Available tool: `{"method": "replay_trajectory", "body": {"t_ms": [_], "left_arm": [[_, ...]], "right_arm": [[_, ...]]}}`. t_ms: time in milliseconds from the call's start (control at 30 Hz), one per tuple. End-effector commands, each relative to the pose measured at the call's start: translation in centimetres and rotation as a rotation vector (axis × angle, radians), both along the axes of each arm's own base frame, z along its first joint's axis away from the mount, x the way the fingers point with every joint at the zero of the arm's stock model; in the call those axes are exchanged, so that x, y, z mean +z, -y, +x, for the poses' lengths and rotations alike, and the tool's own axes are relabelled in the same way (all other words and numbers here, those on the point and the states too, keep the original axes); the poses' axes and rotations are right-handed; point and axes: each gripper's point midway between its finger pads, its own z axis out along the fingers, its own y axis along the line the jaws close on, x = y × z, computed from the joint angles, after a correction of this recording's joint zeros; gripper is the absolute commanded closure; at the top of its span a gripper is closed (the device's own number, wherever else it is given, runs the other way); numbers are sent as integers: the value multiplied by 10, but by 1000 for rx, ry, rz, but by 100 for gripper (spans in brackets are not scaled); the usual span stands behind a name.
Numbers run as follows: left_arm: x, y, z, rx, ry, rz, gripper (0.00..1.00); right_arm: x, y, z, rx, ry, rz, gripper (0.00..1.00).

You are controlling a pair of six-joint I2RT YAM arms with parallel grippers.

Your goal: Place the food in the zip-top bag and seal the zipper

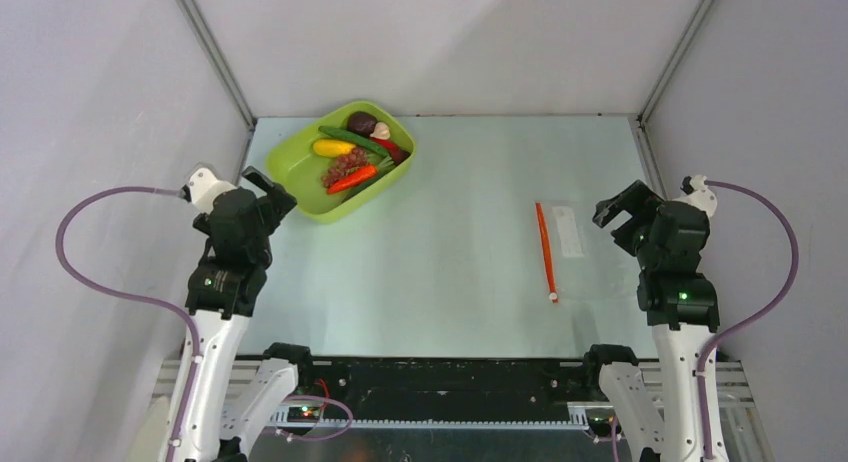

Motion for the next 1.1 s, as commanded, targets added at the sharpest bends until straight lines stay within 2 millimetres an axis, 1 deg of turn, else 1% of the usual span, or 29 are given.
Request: {"method": "replay_trajectory", "body": {"t_ms": [0,33,67,100,133,167,200,233,267,300,333,367,400,433,500,533,567,600,633,667,800,833,867,900,933,967,1000,1033,1067], "left_arm": [[2,-7,9,48,28,-20,2],[2,-9,13,60,38,-26,2],[-5,-8,19,65,25,-41,2],[-5,-11,25,77,40,-53,2],[-16,-9,34,73,17,-68,2],[-21,-11,46,85,20,-87,2],[-28,-10,53,81,11,-102,2],[-39,-13,66,99,-3,-125,2],[-48,-16,71,111,-19,-141,2],[-63,-15,82,126,-50,-166,2],[-68,-20,86,146,-60,-178,2],[-82,-27,95,177,-91,-204,2],[-90,-32,98,194,-109,-216,2],[-101,-31,105,200,-142,-236,2],[-117,-35,112,226,-192,-245,2],[-125,-36,111,239,-227,-244,2],[-133,-38,115,254,-258,-243,2],[-140,-39,114,263,-289,-240,2],[-149,-40,118,271,-319,-236,2],[-153,-41,119,276,-332,-234,2],[-181,-37,133,259,-399,-250,1],[-183,-36,137,249,-403,-258,2],[-193,-35,138,250,-433,-262,2],[-192,-35,142,246,-433,-264,2],[-202,-34,142,247,-471,-266,2],[-202,-32,145,241,-475,-269,1],[-210,-31,144,235,-504,-272,5],[-211,-30,145,232,-511,-274,7],[-216,-28,145,221,-529,-275,12]], "right_arm": [[16,-13,2,77,55,11,0],[20,-18,3,114,78,10,0],[19,-28,3,174,83,12,0],[23,-35,4,216,110,15,0],[20,-37,3,236,114,8,0],[18,-40,4,256,126,9,0],[19,-41,4,262,135,9,0],[18,-43,5,272,145,8,0],[20,-43,6,275,159,4,0],[20,-44,6,282,161,2,0],[22,-44,7,283,170,0,0],[22,-43,7,280,171,-1,0],[22,-43,7,277,171,-1,0],[22,-42,7,271,169,-1,0],[21,-40,8,254,167,4,0],[21,-39,9,250,163,7,0],[20,-39,10,250,163,10,0],[20,-40,11,253,159,12,0],[19,-41,12,260,156,14,0],[19,-43,12,270,156,18,0],[18,-47,14,301,153,20,0],[17,-48,15,304,151,21,0],[17,-48,15,305,150,21,0],[16,-48,15,304,146,22,0],[16,-47,15,301,146,20,0],[15,-47,16,299,141,22,0],[14,-46,16,297,140,20,0],[14,-46,16,297,137,21,0],[14,-47,15,299,137,20,0]]}}
